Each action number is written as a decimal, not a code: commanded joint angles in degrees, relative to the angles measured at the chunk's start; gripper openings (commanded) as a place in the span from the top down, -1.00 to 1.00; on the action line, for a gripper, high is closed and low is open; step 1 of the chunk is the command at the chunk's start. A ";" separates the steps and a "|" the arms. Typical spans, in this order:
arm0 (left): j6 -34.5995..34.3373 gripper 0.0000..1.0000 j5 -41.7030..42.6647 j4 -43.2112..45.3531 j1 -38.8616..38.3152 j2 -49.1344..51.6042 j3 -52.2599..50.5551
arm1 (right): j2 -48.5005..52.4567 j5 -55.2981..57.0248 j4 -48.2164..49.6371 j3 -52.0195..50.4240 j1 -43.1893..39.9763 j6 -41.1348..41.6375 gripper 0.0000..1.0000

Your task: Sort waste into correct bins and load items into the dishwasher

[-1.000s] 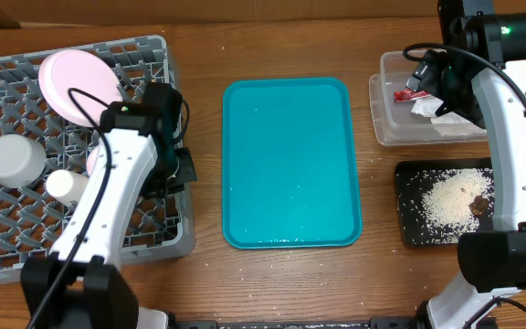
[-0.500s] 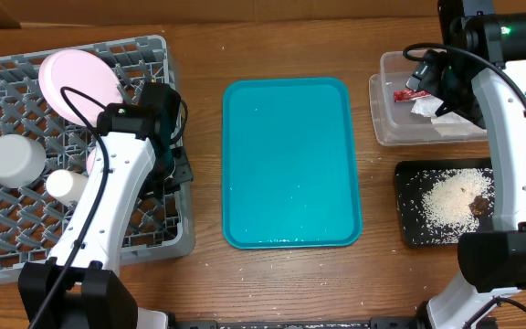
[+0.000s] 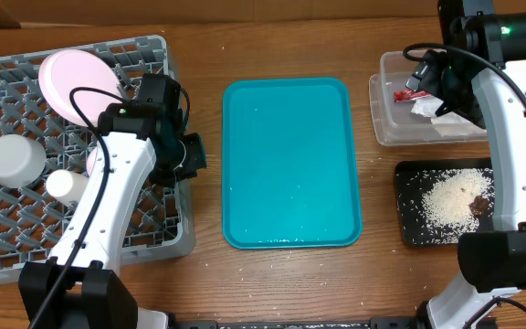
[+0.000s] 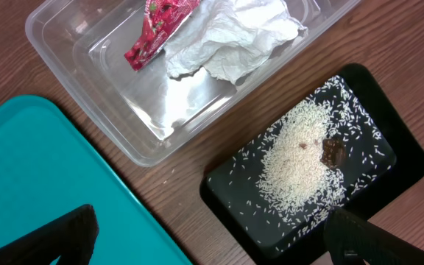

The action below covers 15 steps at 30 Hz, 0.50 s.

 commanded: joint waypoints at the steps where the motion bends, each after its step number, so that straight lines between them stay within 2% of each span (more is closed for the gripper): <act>1: 0.59 0.91 -1.62 -0.04 -0.50 0.46 -3.13 | -1.33 0.13 0.04 1.14 -0.04 -0.46 -1.00; 6: -0.04 0.91 -1.64 3.30 -0.50 0.46 -9.27 | -1.33 0.15 0.04 1.14 -0.04 -0.46 -1.00; 10: -0.48 0.92 -2.45 3.63 -0.24 0.46 -10.23 | -1.33 0.15 0.04 1.14 -0.04 -0.46 -1.00; 15: -2.71 0.91 -7.98 1.20 -0.24 0.46 -10.29 | -1.33 0.15 0.07 1.14 -0.04 -0.46 -1.00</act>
